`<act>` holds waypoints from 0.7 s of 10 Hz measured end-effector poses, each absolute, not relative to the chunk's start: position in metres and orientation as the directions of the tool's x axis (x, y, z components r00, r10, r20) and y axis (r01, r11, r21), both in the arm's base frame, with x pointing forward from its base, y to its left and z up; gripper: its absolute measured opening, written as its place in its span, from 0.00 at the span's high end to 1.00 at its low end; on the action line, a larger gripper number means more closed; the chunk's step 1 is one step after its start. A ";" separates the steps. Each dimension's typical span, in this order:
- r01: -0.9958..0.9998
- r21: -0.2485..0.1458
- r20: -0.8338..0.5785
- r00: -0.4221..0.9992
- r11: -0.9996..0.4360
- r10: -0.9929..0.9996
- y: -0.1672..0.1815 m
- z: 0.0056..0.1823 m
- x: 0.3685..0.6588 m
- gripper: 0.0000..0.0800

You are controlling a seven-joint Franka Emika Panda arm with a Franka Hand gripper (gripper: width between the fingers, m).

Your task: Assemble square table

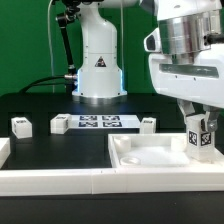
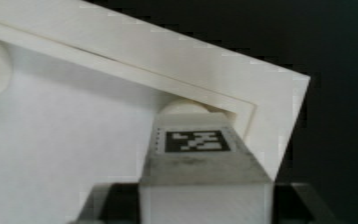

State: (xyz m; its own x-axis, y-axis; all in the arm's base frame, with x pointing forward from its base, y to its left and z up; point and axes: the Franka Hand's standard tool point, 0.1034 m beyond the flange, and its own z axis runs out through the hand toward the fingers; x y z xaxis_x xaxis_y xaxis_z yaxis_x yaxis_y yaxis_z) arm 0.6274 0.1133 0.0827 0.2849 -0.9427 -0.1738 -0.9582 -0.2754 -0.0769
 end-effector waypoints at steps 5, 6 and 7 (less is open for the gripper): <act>-0.997 -0.040 -0.207 0.067 -0.060 -0.976 0.116 0.082 0.627 0.63; -0.993 -0.048 -0.205 0.117 -0.109 -0.972 0.116 0.082 0.627 0.63; -0.977 -0.063 -0.202 0.211 -0.202 -0.956 0.117 0.083 0.627 0.34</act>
Offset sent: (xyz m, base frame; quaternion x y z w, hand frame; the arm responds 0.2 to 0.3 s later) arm -0.0018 -0.0019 -0.0012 -0.0080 -0.0020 0.0970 0.9952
